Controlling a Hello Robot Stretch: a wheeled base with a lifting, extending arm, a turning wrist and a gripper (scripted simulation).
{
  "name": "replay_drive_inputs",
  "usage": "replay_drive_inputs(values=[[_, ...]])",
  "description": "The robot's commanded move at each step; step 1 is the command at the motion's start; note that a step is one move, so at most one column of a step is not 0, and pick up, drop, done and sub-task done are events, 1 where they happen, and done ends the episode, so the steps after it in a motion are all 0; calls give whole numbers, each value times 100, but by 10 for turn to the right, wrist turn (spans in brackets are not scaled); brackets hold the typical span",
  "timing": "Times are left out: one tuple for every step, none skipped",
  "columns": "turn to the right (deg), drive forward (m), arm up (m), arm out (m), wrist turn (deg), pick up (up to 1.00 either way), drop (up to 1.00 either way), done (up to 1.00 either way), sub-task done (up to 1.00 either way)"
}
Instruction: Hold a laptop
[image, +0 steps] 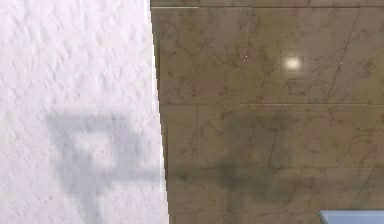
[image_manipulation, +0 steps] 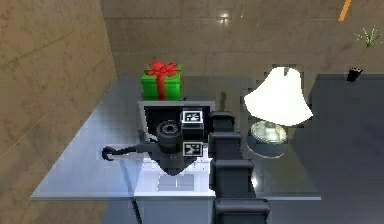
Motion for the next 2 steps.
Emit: replay_drive_inputs(values=[[0, 0, 0, 0, 360, 0, 0, 0, 0], [0, 0, -30, 0, 0, 0, 0, 0, 0]])
